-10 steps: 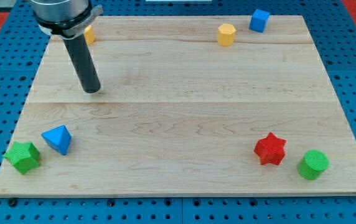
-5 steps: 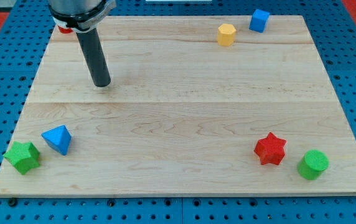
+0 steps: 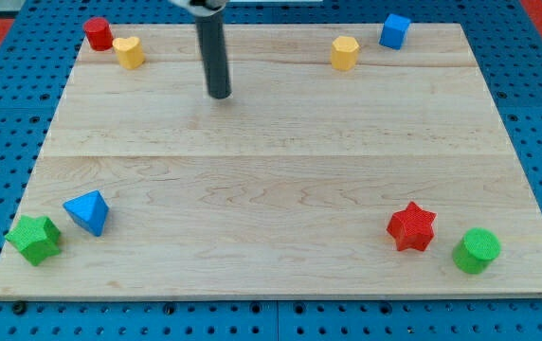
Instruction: Move your arm towards top center
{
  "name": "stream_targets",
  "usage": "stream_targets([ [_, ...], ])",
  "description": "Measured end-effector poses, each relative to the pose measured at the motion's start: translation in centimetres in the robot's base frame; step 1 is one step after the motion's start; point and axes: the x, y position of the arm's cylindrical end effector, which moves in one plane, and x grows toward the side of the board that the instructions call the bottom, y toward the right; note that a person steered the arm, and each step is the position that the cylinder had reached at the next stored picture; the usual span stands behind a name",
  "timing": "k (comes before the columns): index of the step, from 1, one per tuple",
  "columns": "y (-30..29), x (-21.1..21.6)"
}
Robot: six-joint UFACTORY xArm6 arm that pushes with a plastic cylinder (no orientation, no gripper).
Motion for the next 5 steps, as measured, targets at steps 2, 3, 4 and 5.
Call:
stream_targets([
  [2,3.0,-6.1],
  [3,4.5,-5.2],
  [4,10.2,1.5],
  [5,18.5,9.8],
])
